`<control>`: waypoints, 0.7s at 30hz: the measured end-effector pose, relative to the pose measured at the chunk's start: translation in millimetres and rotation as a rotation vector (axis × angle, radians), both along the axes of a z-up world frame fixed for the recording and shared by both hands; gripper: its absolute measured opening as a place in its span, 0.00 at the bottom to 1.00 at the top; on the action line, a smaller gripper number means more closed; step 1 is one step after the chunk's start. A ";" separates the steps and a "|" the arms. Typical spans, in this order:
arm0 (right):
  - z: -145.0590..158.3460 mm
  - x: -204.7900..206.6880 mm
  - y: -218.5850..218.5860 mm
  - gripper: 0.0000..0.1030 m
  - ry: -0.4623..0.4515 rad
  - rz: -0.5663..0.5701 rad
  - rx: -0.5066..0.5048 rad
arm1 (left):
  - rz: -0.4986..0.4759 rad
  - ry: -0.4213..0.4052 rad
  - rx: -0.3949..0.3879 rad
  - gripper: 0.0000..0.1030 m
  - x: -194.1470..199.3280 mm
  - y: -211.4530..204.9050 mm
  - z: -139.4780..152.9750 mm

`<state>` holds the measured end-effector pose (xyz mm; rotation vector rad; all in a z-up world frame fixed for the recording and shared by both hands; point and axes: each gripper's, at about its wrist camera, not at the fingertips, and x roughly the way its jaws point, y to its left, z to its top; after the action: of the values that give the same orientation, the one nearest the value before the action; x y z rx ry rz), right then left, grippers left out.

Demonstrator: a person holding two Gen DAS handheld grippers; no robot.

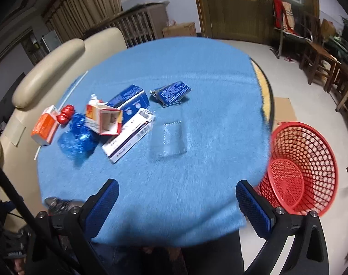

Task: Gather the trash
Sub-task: 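Grasp the black plastic bag with the left gripper while the right gripper grasps the clear plastic tray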

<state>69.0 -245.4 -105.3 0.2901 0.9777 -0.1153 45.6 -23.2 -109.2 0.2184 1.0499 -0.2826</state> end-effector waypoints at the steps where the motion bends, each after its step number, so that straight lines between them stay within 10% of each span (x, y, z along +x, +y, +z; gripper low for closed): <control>1: -4.9 8.8 -1.8 1.00 0.008 -0.003 -0.006 | -0.009 0.010 -0.010 1.00 2.7 -2.8 -2.2; 13: -44.4 74.8 -3.9 0.97 0.090 0.007 0.013 | -0.095 0.112 -0.007 1.00 24.0 -37.5 -40.2; 21: -64.5 83.5 -7.4 0.40 0.123 0.009 0.037 | -0.128 0.107 -0.067 0.71 28.6 -41.6 -46.3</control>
<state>152.4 -252.8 -169.7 0.3158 1.1038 -0.1082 74.2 -64.8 -155.6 0.2123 1.1318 -0.4480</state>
